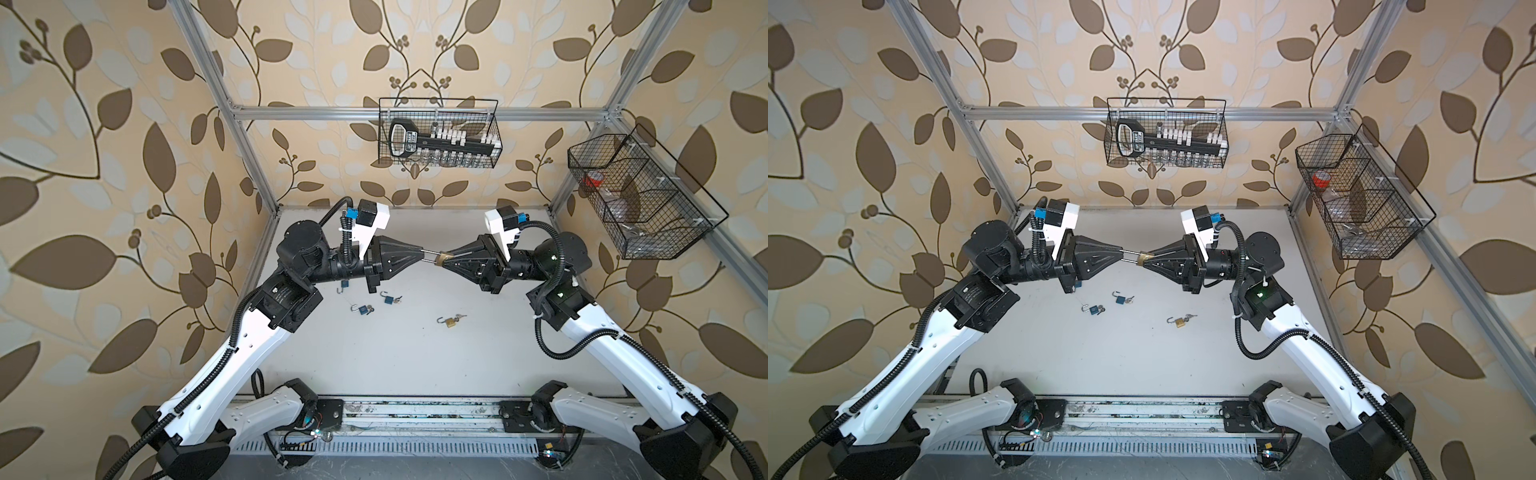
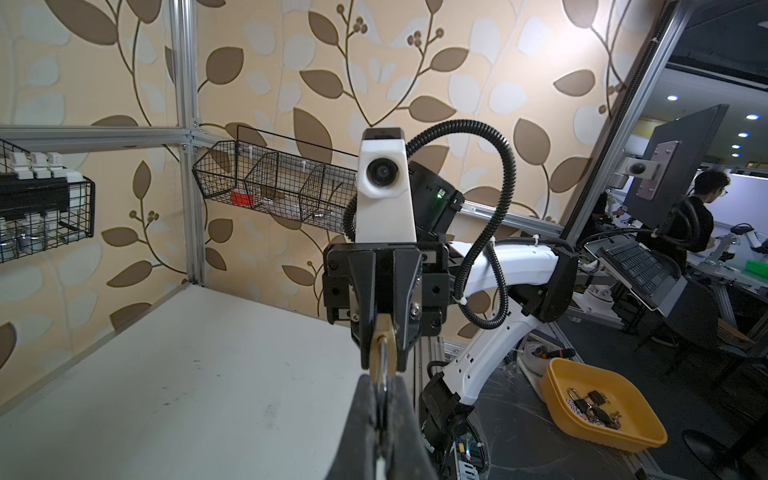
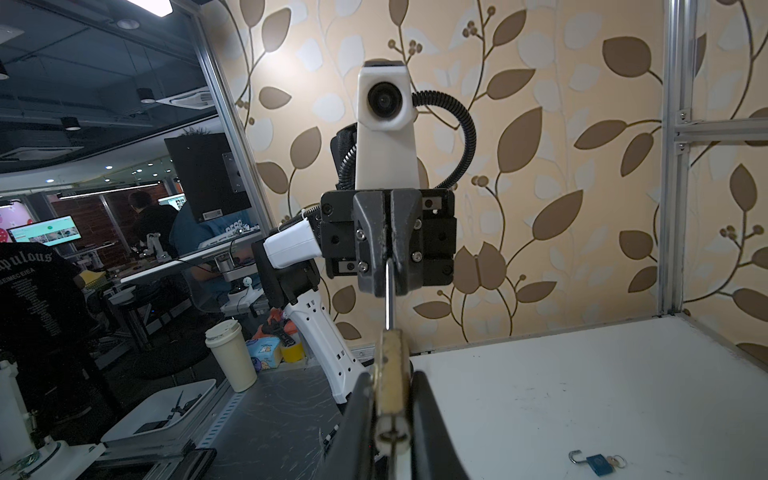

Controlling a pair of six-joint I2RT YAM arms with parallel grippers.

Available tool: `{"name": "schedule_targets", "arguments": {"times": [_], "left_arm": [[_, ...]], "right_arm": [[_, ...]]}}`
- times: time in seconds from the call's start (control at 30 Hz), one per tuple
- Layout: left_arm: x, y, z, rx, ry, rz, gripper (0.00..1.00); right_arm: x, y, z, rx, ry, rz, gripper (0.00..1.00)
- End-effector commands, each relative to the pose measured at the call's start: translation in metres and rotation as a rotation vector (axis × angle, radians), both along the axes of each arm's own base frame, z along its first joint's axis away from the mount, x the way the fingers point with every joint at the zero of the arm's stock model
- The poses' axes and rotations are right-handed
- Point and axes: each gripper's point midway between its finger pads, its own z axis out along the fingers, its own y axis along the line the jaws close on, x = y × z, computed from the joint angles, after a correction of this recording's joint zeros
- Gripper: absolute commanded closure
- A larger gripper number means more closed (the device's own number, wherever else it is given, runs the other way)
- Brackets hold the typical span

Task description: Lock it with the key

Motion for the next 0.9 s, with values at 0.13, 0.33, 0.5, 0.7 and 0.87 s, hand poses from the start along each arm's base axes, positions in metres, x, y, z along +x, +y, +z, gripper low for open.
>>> {"name": "schedule_targets", "arguments": {"times": [0.13, 0.33, 0.5, 0.7, 0.87], "left_arm": [[-0.009, -0.007, -0.026, 0.067, 0.052, -0.007, 1.00], [-0.022, 0.001, -0.021, 0.072, 0.037, -0.065, 0.83], [-0.027, 0.004, -0.018, 0.060, 0.023, -0.078, 0.63], [-0.029, 0.004, -0.016, 0.048, 0.016, -0.087, 0.63], [-0.026, 0.004, -0.015, 0.044, 0.016, -0.071, 0.67]], "right_arm": [[0.009, 0.000, 0.006, 0.026, -0.031, -0.099, 1.00], [0.003, -0.002, -0.006, -0.020, -0.026, -0.076, 1.00], [-0.010, -0.002, -0.011, -0.048, -0.049, -0.021, 1.00], [-0.011, -0.001, -0.019, -0.079, -0.043, -0.014, 1.00], [-0.011, 0.000, -0.023, -0.094, -0.034, -0.003, 1.00]]}}
